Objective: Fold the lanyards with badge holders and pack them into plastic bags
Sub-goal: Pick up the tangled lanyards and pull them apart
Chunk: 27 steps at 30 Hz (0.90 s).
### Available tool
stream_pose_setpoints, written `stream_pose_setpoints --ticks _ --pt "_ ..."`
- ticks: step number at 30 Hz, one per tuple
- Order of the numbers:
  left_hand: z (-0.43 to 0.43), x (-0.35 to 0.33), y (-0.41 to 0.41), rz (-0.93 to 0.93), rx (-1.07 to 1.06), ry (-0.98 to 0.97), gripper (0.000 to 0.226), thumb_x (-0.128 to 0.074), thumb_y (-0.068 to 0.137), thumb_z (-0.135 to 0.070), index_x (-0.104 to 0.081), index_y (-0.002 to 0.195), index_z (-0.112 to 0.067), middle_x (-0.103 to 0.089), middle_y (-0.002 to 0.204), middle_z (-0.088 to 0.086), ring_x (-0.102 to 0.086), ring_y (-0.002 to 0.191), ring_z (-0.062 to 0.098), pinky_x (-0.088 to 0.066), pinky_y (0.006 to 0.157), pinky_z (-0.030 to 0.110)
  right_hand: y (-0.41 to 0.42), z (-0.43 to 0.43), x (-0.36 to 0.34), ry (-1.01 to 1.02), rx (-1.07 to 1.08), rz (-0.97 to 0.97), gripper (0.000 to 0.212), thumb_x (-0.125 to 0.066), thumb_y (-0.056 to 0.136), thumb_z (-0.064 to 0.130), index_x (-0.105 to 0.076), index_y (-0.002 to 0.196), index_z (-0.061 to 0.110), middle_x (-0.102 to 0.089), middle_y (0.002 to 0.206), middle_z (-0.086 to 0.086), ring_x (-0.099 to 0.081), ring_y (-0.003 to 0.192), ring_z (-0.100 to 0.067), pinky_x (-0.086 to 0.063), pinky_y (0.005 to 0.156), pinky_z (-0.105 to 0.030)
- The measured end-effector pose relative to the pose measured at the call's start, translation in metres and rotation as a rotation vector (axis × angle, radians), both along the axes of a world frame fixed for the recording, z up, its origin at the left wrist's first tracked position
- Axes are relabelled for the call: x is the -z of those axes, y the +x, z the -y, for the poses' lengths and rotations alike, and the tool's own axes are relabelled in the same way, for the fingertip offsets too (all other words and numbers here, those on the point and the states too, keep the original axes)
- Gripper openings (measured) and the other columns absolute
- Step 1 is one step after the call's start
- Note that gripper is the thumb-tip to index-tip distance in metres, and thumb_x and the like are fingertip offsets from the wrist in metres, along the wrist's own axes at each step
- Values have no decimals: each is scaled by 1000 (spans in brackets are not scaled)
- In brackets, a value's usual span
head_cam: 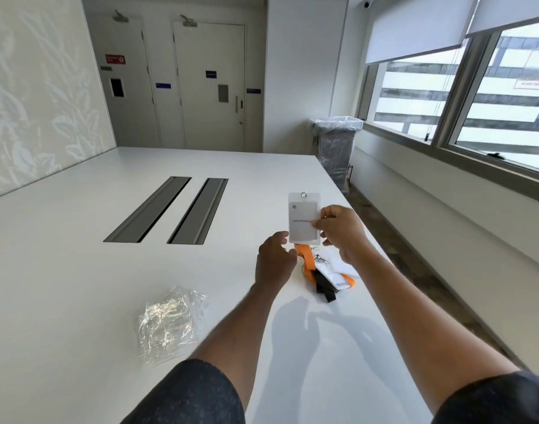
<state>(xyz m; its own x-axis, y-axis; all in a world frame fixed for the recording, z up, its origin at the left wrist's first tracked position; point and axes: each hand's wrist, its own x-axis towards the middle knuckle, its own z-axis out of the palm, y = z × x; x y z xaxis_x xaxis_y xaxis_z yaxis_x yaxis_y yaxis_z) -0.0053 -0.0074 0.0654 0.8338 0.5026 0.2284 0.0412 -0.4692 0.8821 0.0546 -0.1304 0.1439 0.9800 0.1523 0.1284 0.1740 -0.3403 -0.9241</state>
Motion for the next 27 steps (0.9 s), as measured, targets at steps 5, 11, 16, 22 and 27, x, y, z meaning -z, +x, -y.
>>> stream_pose_setpoints --ticks 5,11,16,22,27 --pt "15 -25 -2 58 27 81 39 -64 83 -28 -56 121 -21 -62 117 -5 -60 92 17 -50 81 32 -17 10 -41 25 -21 83 11 -70 80 6 -67 90 1 -68 76 -4 -55 59 -15 -50 48 -26" --pt "27 -61 -3 214 1 51 30 -63 83 -33 -63 111 -23 -70 104 -1 -63 94 20 -53 77 37 -29 22 -68 44 -38 152 10 -69 80 4 -68 90 2 -65 71 -3 -53 54 -12 -46 45 -24" --pt "29 -78 -1 218 1 116 21 -55 85 -31 -63 75 -14 -66 72 0 -60 70 25 -52 62 34 -30 32 -78 90 -30 164 9 -70 81 5 -68 89 3 -67 76 -5 -56 58 -15 -51 45 -23" --pt "32 -82 2 209 71 163 31 -59 89 -40 -70 83 -11 -74 79 6 -67 74 26 -57 70 35 -27 40 -84 177 -86 122 9 -69 84 5 -67 93 4 -71 88 -6 -62 64 -14 -50 49 -22" --pt "30 -85 3 213 130 151 28 -58 89 -29 -64 68 -12 -67 60 -1 -62 53 12 -53 57 25 -25 44 -88 170 -174 108 12 -69 82 3 -70 93 6 -68 76 -6 -55 53 -11 -48 46 -22"
